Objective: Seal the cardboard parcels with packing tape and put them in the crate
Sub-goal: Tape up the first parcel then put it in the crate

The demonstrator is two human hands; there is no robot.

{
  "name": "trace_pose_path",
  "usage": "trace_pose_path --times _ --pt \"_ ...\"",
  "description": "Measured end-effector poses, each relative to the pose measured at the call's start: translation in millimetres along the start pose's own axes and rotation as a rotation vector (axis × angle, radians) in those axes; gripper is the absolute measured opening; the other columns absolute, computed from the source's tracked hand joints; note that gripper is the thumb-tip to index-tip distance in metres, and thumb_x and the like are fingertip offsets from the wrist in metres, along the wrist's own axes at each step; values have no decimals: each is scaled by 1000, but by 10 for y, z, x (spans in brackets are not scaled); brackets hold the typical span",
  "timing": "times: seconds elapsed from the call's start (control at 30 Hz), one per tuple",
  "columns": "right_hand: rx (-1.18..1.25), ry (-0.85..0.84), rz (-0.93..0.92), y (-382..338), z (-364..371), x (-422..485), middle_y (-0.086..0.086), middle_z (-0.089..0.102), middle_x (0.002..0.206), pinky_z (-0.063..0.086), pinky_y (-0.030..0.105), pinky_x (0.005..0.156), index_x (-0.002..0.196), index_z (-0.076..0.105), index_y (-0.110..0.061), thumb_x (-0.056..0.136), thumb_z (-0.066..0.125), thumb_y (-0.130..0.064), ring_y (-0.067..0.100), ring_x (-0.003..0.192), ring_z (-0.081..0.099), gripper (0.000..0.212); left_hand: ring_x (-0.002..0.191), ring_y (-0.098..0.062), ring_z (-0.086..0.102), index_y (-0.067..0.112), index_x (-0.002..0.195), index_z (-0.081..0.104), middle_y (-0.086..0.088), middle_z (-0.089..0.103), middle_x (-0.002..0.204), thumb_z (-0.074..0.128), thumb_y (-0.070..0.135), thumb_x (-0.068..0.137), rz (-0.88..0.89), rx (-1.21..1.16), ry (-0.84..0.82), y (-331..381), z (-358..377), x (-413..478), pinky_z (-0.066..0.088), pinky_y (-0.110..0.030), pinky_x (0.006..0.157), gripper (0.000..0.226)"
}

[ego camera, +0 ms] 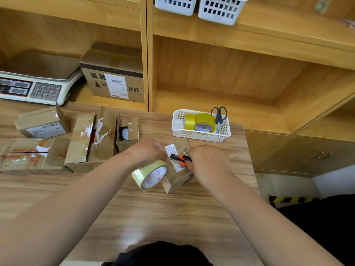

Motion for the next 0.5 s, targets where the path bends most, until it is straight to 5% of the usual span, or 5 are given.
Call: trace_pose_path --times 0.27,0.5 --pt "-26 -13 -39 -95 37 31 -3 43 68 21 26 45 81 52 -20 91 57 -22 21 67 45 11 61 -21 50 13 72 65 -9 58 70 74 17 77 8 -6 -19 31 39 5 41 -28 59 11" --pt "-6 -8 -17 96 51 -106 -4 43 70 27 27 53 89 61 -20 94 52 -35 21 70 45 18 49 -11 47 15 71 61 1 57 59 73 16 79 4 14 -24 8 9 4 38 -19 48 14"
Point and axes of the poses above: each hand's wrist, its own x-axis towards the middle knuckle, its own z-axis out of the palm, y = z × x, the point moved 4 cm from there along x, towards the middle knuckle
